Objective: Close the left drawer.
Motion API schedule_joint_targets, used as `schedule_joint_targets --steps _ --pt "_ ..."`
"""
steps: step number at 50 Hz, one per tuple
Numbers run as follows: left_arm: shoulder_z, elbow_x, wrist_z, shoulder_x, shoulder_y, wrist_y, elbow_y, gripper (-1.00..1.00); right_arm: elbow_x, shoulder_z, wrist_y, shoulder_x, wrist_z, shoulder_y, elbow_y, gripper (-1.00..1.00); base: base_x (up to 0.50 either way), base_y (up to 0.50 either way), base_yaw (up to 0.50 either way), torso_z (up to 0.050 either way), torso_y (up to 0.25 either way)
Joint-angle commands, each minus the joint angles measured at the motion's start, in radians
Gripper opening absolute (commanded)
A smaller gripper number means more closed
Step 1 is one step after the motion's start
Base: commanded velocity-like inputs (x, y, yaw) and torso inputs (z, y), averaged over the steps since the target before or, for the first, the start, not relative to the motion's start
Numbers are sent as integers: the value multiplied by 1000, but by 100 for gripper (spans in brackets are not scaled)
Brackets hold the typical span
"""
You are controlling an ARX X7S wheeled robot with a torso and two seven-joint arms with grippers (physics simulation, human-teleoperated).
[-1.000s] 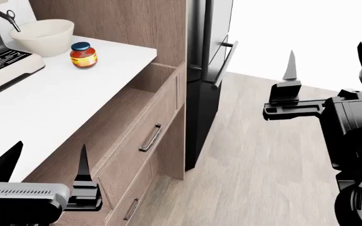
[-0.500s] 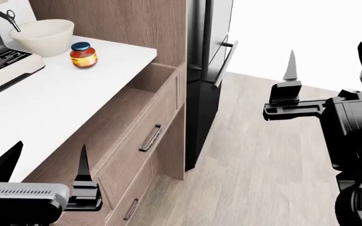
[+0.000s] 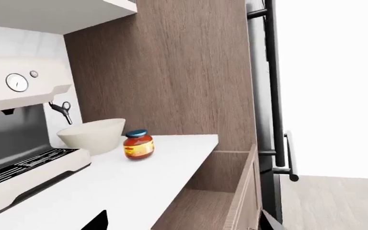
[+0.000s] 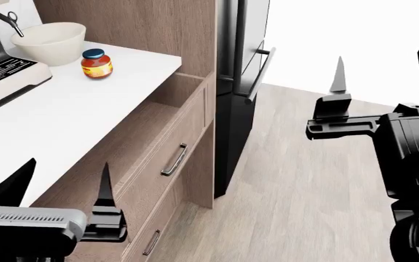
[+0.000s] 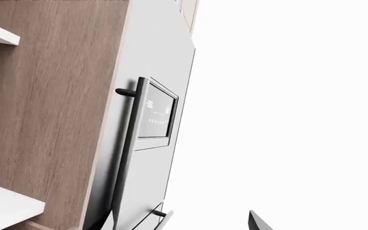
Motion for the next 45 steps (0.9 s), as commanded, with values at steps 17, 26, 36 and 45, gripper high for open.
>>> schedule_joint_targets --steps 17,26,36,45 --pt "288 -266 -76 220 -522 -166 -55 100 -9 11 -16 8 -13 -11 4 100 0 0 0 0 0" --pt "323 -300 -29 311 -582 -185 -118 100 -7 15 -17 14 -17 -12 2 100 0 0 0 0 0" --pt "375 -342 9 407 -619 -215 -193 100 -8 17 -25 23 -22 -21 4 100 0 0 0 0 0" --pt "405 -320 59 454 -624 -218 -284 100 -10 19 -31 26 -25 -26 3 100 0 0 0 0 0"
